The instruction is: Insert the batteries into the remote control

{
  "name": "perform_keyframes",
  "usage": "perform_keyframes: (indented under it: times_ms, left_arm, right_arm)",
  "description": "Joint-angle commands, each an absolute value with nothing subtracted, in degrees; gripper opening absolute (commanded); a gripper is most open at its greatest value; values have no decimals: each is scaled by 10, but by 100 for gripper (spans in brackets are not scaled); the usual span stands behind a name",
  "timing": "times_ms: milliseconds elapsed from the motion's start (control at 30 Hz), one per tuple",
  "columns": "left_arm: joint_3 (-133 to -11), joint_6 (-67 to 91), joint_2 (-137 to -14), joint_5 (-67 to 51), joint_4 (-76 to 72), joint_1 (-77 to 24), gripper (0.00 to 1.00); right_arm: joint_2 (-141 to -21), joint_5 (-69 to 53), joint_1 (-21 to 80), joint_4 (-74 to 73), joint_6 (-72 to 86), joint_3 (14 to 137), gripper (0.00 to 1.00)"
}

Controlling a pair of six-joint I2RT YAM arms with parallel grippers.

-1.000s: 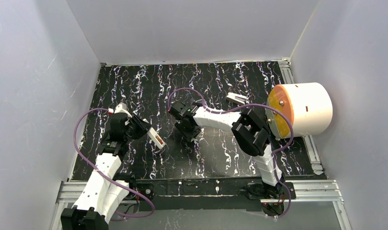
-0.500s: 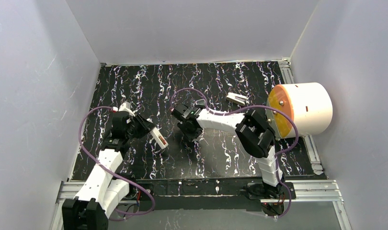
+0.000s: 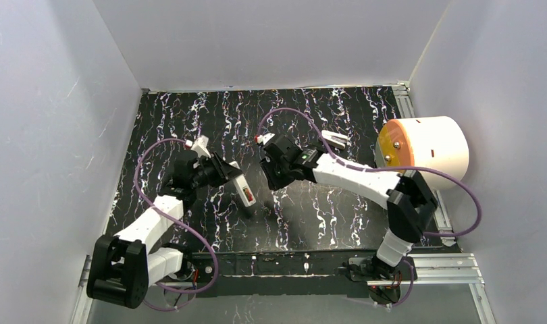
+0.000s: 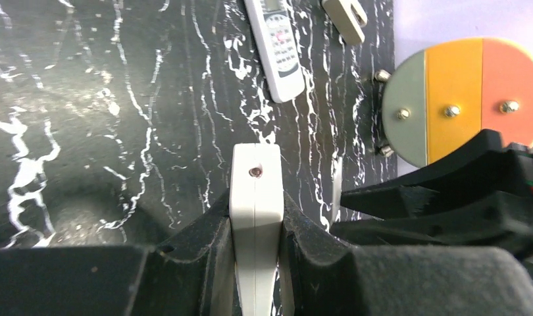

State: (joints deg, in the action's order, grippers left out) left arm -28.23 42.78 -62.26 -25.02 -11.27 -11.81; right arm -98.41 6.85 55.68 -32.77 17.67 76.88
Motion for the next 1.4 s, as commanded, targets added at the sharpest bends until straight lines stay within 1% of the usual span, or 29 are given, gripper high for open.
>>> perform_keyframes:
  times_ms: [0, 133, 300, 933, 1100, 1367]
  left_arm:
    - [-257, 448, -641, -285, -251, -139, 0]
    - [-235, 457, -650, -294, -321, -145, 0]
    - [-225, 482, -647, -291, -334, -145, 0]
    - [-230, 508, -649, -311, -332, -145, 0]
    - [-233, 497, -640, -318, -311, -145, 0]
    - [-248, 509, -658, -344, -309, -145, 0]
  right_arm:
    - [-929, -21, 558, -259, 191, 738, 34]
    - [-910, -77, 558, -229, 212, 724, 34]
    - [-916, -104, 559, -212, 222, 717, 34]
    - [-967, -90, 580, -230, 204, 732, 34]
    - [-973, -82, 581, -240, 196, 736, 34]
    - [-976, -106, 588, -230, 177, 740, 34]
